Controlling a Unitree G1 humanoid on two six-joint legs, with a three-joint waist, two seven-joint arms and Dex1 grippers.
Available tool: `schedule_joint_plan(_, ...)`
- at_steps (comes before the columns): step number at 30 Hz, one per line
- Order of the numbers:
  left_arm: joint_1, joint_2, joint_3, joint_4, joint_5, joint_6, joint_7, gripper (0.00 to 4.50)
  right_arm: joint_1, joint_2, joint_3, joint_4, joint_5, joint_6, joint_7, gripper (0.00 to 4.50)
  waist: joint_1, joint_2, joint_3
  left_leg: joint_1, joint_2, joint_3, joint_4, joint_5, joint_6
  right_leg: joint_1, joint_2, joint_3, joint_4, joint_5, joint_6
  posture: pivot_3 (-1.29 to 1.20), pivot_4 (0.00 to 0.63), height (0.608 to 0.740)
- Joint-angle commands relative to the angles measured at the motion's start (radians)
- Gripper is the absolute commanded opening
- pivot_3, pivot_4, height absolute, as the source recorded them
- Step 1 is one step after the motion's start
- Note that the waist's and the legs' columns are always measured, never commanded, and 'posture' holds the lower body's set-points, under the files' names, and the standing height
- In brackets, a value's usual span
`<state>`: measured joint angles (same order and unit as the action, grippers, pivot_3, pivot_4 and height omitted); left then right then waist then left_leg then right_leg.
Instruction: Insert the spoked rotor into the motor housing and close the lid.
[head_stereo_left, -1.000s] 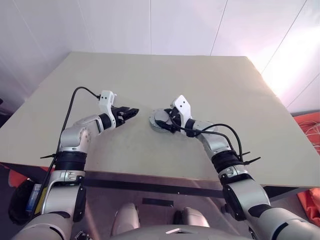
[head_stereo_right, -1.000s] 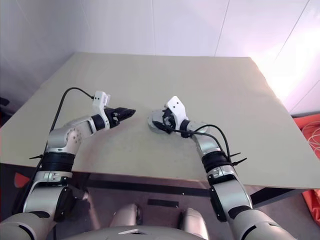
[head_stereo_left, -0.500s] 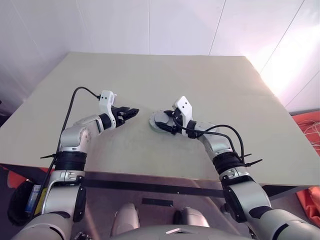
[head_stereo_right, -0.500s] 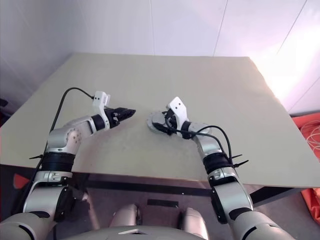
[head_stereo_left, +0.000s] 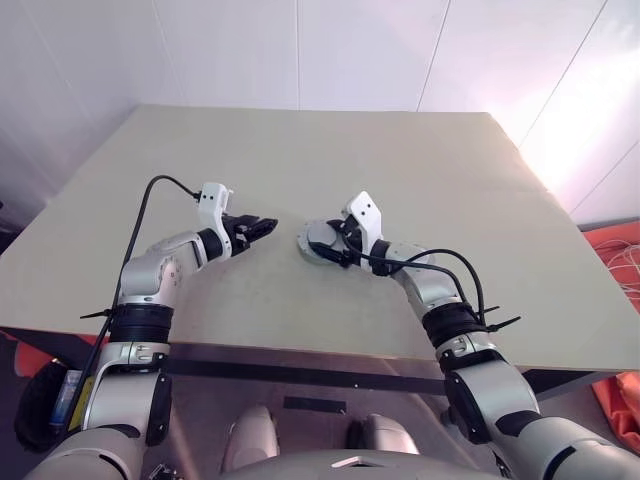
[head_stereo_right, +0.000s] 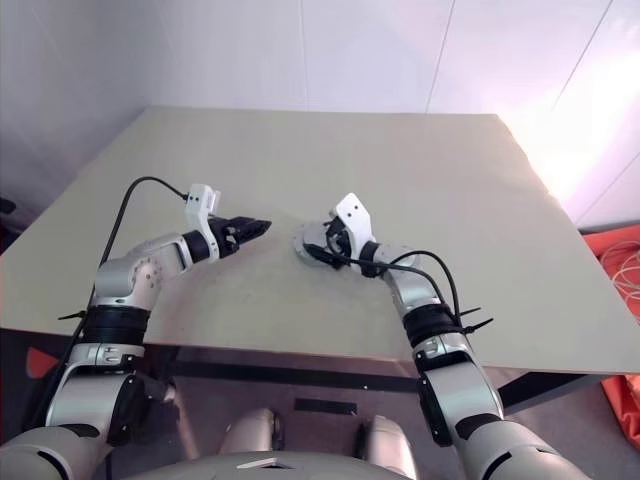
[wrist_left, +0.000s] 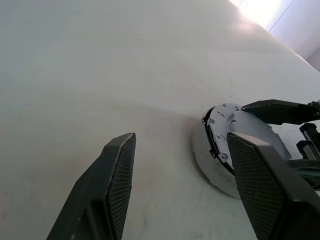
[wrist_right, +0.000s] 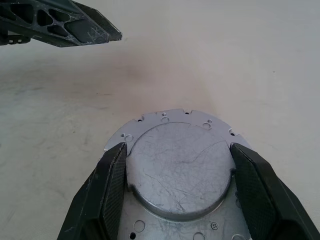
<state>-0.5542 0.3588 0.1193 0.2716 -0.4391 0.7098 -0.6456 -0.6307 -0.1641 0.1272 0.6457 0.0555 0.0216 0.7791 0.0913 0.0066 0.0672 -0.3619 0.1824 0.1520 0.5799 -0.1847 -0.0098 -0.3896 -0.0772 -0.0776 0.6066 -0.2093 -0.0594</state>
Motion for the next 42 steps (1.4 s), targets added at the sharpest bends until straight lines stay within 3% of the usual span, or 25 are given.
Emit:
schedule_joint_plan(1, -0.012, 0.012, 0.012, -0.046, -0.011, -0.003, -0.002, 3.06, -0.013, 0.014, 0.013, 0.019, -0.008, -0.002, -0.006, 3.18, 0.000, 0.000, 0.000, 0.000, 0.000, 0.000, 0.000, 0.000, 0.000, 0.000, 0.000, 0.000, 0.000, 0.000, 0.000, 0.00, 0.000, 0.740)
schedule_joint_plan(42, -0.001, 0.014, 0.015, -0.062, -0.014, 0.000, 0.006, 3.06, -0.038, 0.046, 0.057, 0.134, -0.083, -0.066, -0.055, 3.18, -0.024, 0.000, 0.000, 0.003, 0.001, 0.001, -0.001, 0.001, -0.001, 0.001, 0.001, 0.000, 0.000, 0.000, -0.001, 0.00, 0.000, 0.740)
